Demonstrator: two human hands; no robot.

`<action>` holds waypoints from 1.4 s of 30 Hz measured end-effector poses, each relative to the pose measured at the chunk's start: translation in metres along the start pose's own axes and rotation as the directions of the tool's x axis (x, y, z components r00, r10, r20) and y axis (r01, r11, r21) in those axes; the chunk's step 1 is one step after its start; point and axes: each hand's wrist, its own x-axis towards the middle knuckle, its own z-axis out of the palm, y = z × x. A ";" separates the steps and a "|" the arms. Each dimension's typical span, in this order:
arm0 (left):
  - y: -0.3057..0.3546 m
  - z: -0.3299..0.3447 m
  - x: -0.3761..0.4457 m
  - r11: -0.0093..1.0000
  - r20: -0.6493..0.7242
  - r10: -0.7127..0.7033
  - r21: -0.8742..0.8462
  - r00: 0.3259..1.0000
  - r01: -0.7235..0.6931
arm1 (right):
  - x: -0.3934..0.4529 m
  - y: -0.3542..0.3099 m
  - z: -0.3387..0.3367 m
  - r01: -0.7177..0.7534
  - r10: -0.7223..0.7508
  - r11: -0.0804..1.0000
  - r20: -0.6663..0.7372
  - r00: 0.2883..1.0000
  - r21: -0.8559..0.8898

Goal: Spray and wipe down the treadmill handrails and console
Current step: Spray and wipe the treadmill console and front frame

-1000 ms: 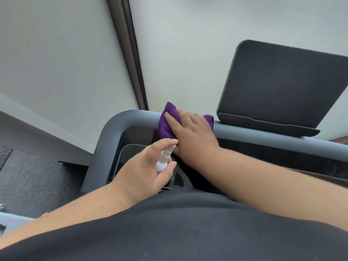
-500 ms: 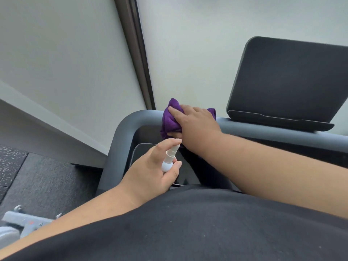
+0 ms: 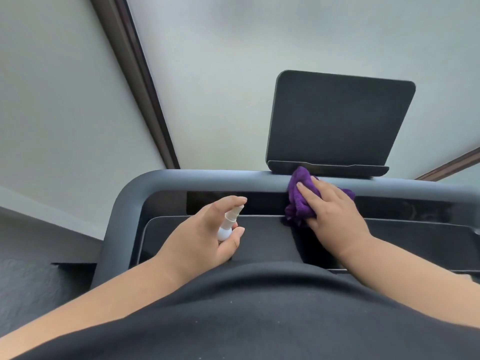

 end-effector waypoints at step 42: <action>0.156 0.209 0.109 0.979 0.153 -0.113 0.184 0.982 0.085 | -0.048 0.204 -0.014 -0.181 0.179 0.978 0.030 0.983 0.104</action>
